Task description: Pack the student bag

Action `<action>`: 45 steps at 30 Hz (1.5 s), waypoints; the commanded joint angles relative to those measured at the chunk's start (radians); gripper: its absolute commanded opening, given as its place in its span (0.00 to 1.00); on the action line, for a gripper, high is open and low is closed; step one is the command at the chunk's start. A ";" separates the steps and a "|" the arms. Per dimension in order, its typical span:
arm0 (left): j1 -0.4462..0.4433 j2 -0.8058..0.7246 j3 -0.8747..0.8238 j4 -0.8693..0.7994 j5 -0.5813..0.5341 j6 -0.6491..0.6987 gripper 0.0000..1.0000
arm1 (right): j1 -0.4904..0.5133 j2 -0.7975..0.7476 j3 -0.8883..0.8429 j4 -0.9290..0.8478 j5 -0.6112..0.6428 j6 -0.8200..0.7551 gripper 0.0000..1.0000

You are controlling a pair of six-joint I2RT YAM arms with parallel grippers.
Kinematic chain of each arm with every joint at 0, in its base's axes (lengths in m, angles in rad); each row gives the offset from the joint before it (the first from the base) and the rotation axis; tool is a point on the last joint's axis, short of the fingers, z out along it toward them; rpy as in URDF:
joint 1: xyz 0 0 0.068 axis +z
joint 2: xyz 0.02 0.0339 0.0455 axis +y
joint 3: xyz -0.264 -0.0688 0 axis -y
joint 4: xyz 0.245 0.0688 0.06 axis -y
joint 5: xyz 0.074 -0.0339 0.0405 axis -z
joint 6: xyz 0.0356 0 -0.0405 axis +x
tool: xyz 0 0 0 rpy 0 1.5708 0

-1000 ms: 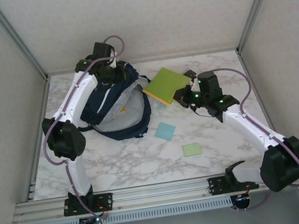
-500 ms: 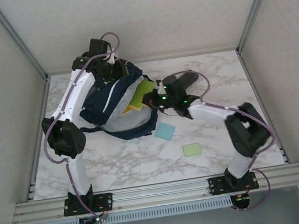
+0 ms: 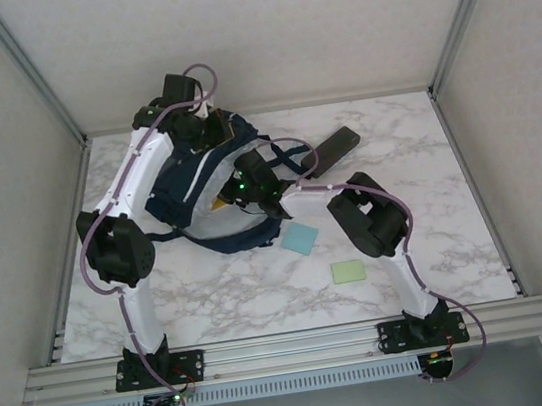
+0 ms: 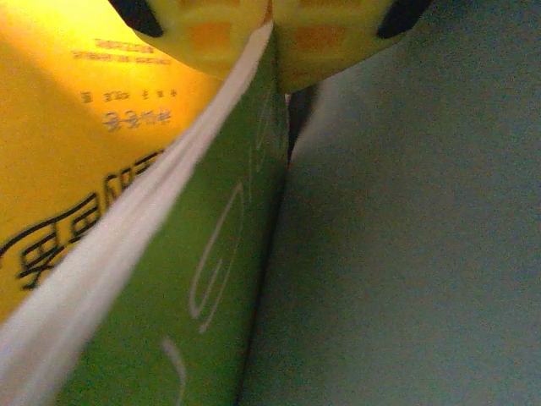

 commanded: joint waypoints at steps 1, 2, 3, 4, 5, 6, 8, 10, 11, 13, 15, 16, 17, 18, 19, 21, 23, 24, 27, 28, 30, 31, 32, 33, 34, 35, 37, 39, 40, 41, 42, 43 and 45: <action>-0.019 -0.096 -0.006 0.046 0.082 -0.026 0.00 | -0.006 0.046 0.099 -0.071 0.124 0.003 0.09; -0.018 -0.096 -0.006 0.041 0.069 -0.018 0.00 | -0.008 0.044 0.100 -0.086 0.114 0.005 0.19; -0.016 -0.097 -0.008 0.033 0.062 -0.012 0.00 | -0.008 0.032 0.089 -0.096 0.106 0.004 0.28; -0.015 -0.097 -0.009 0.029 0.059 -0.007 0.00 | -0.007 0.015 0.073 -0.110 0.104 0.002 0.35; -0.012 -0.095 -0.013 0.028 0.055 -0.004 0.00 | -0.011 -0.010 0.045 -0.128 0.099 -0.004 0.42; -0.010 -0.095 -0.018 0.028 0.054 -0.002 0.00 | -0.014 -0.041 0.010 -0.144 0.094 -0.014 0.45; -0.007 -0.098 -0.028 0.029 0.053 0.003 0.00 | -0.025 -0.114 -0.071 -0.178 0.090 -0.021 0.54; -0.004 -0.101 -0.042 0.030 0.049 0.007 0.00 | -0.044 -0.193 -0.164 -0.191 0.071 -0.023 0.60; -0.002 -0.104 -0.049 0.033 0.048 0.011 0.00 | -0.048 -0.236 -0.211 -0.198 0.052 -0.019 0.62; -0.001 -0.107 -0.063 0.029 0.044 0.016 0.00 | -0.087 -0.312 -0.298 -0.207 0.017 -0.022 0.65; -0.001 -0.111 -0.080 0.027 0.040 0.020 0.00 | -0.109 -0.383 -0.361 -0.249 -0.011 -0.039 0.67; -0.001 -0.114 -0.091 0.027 0.040 0.021 0.00 | -0.118 -0.421 -0.388 -0.276 -0.022 -0.063 0.67; -0.001 -0.117 -0.104 0.026 0.039 0.022 0.00 | -0.129 -0.453 -0.405 -0.320 -0.031 -0.093 0.67; 0.001 -0.121 -0.113 0.026 0.040 0.024 0.00 | -0.138 -0.485 -0.416 -0.362 -0.032 -0.121 0.67; 0.000 -0.126 -0.127 0.025 0.038 0.026 0.00 | -0.147 -0.515 -0.426 -0.404 -0.029 -0.160 0.68; -0.001 -0.135 -0.153 0.024 0.034 0.025 0.00 | -0.168 -0.566 -0.423 -0.500 -0.018 -0.225 0.69; -0.001 -0.148 -0.187 0.036 0.038 0.011 0.00 | -0.186 -0.598 -0.400 -0.594 0.010 -0.304 0.70; -0.002 -0.155 -0.202 0.045 0.040 0.000 0.00 | -0.193 -0.605 -0.389 -0.624 0.022 -0.335 0.70; -0.001 -0.176 -0.242 0.061 0.019 -0.035 0.12 | -0.212 -0.619 -0.345 -0.698 0.044 -0.405 0.71; -0.001 -0.182 -0.250 0.060 0.007 -0.043 0.24 | -0.214 -0.618 -0.334 -0.714 0.053 -0.413 0.71; 0.000 -0.207 -0.274 0.058 -0.032 -0.062 0.55 | -0.218 -0.613 -0.317 -0.744 0.061 -0.430 0.71; 0.003 -0.220 -0.290 0.059 -0.048 -0.068 0.60 | -0.218 -0.608 -0.312 -0.754 0.062 -0.432 0.71; 0.010 -0.241 -0.311 0.061 -0.060 -0.074 0.65 | -0.218 -0.603 -0.312 -0.761 0.054 -0.434 0.72; 0.019 -0.262 -0.340 0.065 -0.073 -0.086 0.85 | -0.218 -0.599 -0.318 -0.761 0.040 -0.432 0.72; 0.030 -0.286 -0.369 0.076 -0.084 -0.098 0.98 | -0.217 -0.597 -0.325 -0.758 0.031 -0.426 0.72; 0.050 -0.318 -0.417 0.093 -0.093 -0.114 1.00 | -0.217 -0.595 -0.340 -0.751 0.020 -0.420 0.73; 0.092 -0.375 -0.526 0.127 -0.108 -0.147 1.00 | -0.218 -0.594 -0.374 -0.729 0.006 -0.402 0.73; 0.141 -0.432 -0.641 0.167 -0.115 -0.185 1.00 | -0.218 -0.591 -0.408 -0.696 -0.007 -0.378 0.74; 0.166 -0.458 -0.703 0.185 -0.120 -0.204 1.00 | -0.218 -0.587 -0.429 -0.675 -0.016 -0.362 0.75; 0.190 -0.480 -0.763 0.200 -0.130 -0.221 1.00 | -0.216 -0.580 -0.445 -0.650 -0.030 -0.348 0.76; 0.211 -0.497 -0.813 0.215 -0.136 -0.233 1.00 | -0.215 -0.571 -0.460 -0.618 -0.044 -0.331 0.77; 0.228 -0.514 -0.864 0.236 -0.140 -0.248 1.00 | -0.213 -0.559 -0.472 -0.584 -0.061 -0.315 0.78; 0.257 -0.537 -0.957 0.273 -0.147 -0.267 0.99 | -0.207 -0.530 -0.484 -0.522 -0.092 -0.288 0.80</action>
